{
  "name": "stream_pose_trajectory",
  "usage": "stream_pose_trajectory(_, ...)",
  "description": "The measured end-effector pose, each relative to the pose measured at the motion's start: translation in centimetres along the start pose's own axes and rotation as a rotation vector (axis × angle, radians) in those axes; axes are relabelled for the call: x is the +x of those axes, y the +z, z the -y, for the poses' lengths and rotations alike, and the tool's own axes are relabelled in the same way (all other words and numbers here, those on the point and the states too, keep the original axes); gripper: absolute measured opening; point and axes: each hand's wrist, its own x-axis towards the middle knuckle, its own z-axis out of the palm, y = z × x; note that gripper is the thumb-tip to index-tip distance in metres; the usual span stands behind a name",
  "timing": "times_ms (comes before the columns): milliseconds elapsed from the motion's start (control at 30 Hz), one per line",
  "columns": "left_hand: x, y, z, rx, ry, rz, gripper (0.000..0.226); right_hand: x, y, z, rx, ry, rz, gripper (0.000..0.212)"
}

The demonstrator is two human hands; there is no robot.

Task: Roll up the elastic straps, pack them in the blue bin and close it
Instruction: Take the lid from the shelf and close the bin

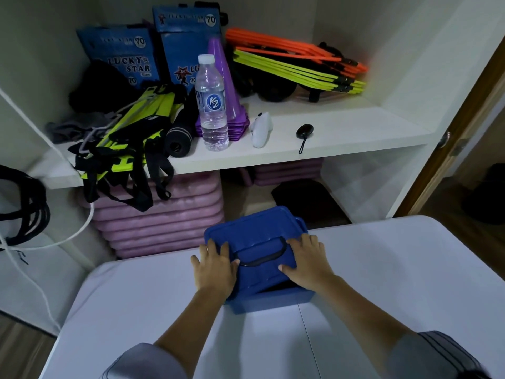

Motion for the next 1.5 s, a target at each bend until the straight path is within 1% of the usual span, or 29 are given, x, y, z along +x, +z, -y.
stream_pose_trajectory(100, -0.1, 0.5, -0.4, -0.053, 0.061, 0.013, 0.058, 0.3, 0.2, -0.7, 0.071, -0.024, 0.055, 0.078)
stream_pose_trajectory(167, 0.0, 1.0, -0.5, -0.092, 0.078, 0.058, 0.062, 0.4, 0.3, -0.8, 0.069, -0.031, 0.073, 0.073)
stream_pose_trajectory(267, 0.5, 1.3, -0.3, -0.167, 0.107, 0.105, 0.063, 0.2, 0.3, -0.9, -0.008, -0.012, 0.003, 0.061)
stream_pose_trajectory(333, 0.7, 1.3, -0.1, -0.210, 0.147, 0.123, 0.063, -0.2, 0.2, -1.0, -0.039, 0.017, -0.037, 0.059)
stream_pose_trajectory(400, 0.8, 1.3, 0.0, -0.220, 0.179, 0.134, 0.063, -0.5, 0.3, -1.3, -0.052, 0.031, -0.036, 0.059)
stream_pose_trajectory(467, 0.8, 1.3, 0.0, -0.203, 0.195, 0.144, 0.064, -0.5, 0.4, -1.7, -0.054, 0.017, 0.017, 0.062)
stream_pose_trajectory(567, 0.7, 1.4, -0.1, -0.160, 0.203, 0.160, 0.063, -0.5, 0.6, -2.1, -0.025, -0.006, 0.152, 0.065)
stream_pose_trajectory(633, 0.5, 1.3, -0.2, -0.140, 0.194, 0.157, 0.062, -0.4, 0.7, -2.2, 0.016, 0.004, 0.213, 0.065)
stream_pose_trajectory(700, 0.4, 1.1, -0.4, -0.123, 0.185, 0.151, 0.062, -0.3, 0.6, -2.3, 0.077, 0.009, 0.228, 0.064)
stream_pose_trajectory(800, 0.6, 0.5, -0.8, -0.118, 0.196, 0.104, 0.062, -0.1, 0.3, -2.7, 0.240, 0.049, 0.156, 0.059)
stream_pose_trajectory(867, 1.0, 0.4, -1.4, -0.155, 0.248, 0.078, 0.067, 0.2, 0.1, -3.1, 0.318, 0.107, 0.086, 0.059)
stream_pose_trajectory(900, 1.3, 0.4, -1.9, -0.177, 0.291, 0.093, 0.070, 0.3, 0.0, -3.3, 0.332, 0.143, 0.083, 0.061)
stream_pose_trajectory(1000, 2.3, 0.5, -3.7, -0.186, 0.415, 0.175, 0.074, 0.8, 0.3, -4.0, 0.358, 0.225, 0.153, 0.062)
stream_pose_trajectory(1067, 3.1, 0.9, -4.8, -0.160, 0.446, 0.202, 0.077, 1.2, 0.6, -4.4, 0.374, 0.210, 0.189, 0.062)
stream_pose_trajectory(1167, 4.0, 2.1, -5.9, -0.132, 0.425, 0.235, 0.079, 1.7, 1.0, -4.9, 0.411, 0.172, 0.219, 0.060)
stream_pose_trajectory(1233, 4.1, 3.0, -6.2, -0.121, 0.403, 0.235, 0.078, 2.0, 1.1, -5.0, 0.449, 0.147, 0.199, 0.059)
stream_pose_trajectory(1300, 4.0, 3.7, -6.3, -0.135, 0.381, 0.212, 0.079, 2.3, 1.4, -5.4, 0.506, 0.128, 0.143, 0.059)
stream_pose_trajectory(1367, 3.9, 4.2, -6.3, -0.142, 0.369, 0.182, 0.087, 2.6, 1.6, -5.6, 0.578, 0.185, 0.132, 0.063)
stream_pose_trajectory(1433, 3.8, 4.4, -6.4, -0.141, 0.362, 0.156, 0.095, 2.9, 1.8, -5.8, 0.702, 0.308, 0.166, 0.068)
stream_pose_trajectory(1500, 3.7, 4.6, -6.6, -0.141, 0.351, 0.137, 0.095, 3.2, 1.8, -6.0, 0.797, 0.393, 0.207, 0.067)
